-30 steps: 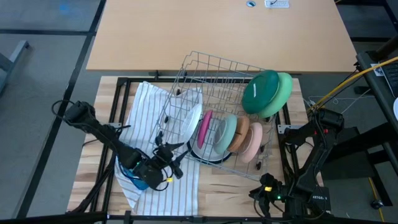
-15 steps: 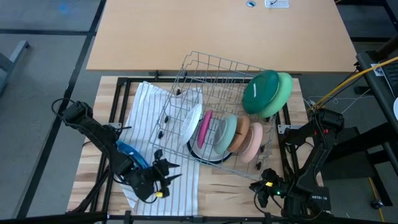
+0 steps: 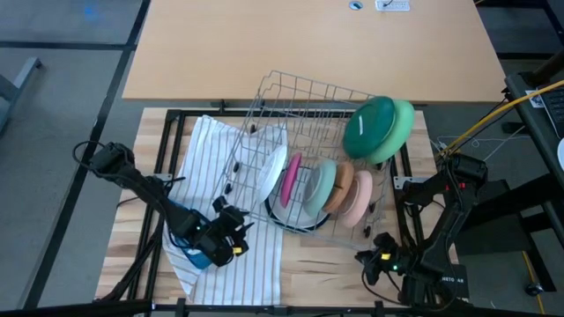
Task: Sort dishes
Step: Put the white plate in the dish rack
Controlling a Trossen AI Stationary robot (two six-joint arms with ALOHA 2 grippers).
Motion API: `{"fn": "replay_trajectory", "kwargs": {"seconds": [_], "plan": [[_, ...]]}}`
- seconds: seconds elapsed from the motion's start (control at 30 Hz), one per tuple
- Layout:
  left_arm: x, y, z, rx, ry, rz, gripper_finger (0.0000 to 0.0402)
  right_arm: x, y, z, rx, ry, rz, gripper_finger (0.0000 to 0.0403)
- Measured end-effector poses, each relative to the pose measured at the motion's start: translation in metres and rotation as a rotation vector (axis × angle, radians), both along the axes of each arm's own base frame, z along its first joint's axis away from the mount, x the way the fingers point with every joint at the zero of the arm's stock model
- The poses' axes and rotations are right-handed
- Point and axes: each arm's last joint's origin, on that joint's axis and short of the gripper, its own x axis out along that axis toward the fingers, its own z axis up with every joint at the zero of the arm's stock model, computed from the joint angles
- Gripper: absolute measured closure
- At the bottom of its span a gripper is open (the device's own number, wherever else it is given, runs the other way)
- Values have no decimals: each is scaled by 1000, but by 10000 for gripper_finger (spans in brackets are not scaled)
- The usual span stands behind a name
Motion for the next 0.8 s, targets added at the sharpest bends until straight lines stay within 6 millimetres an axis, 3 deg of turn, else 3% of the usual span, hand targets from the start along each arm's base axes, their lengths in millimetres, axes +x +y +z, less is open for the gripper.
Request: {"fn": "replay_trajectory", "kwargs": {"seconds": [0.33, 0.8], "plan": [[13, 23, 0, 35, 26, 57, 244, -4, -12, -1, -76, 33, -62, 318], [28, 52, 1, 88, 62, 99, 244, 12, -34, 0, -194, 110, -157, 318]]}}
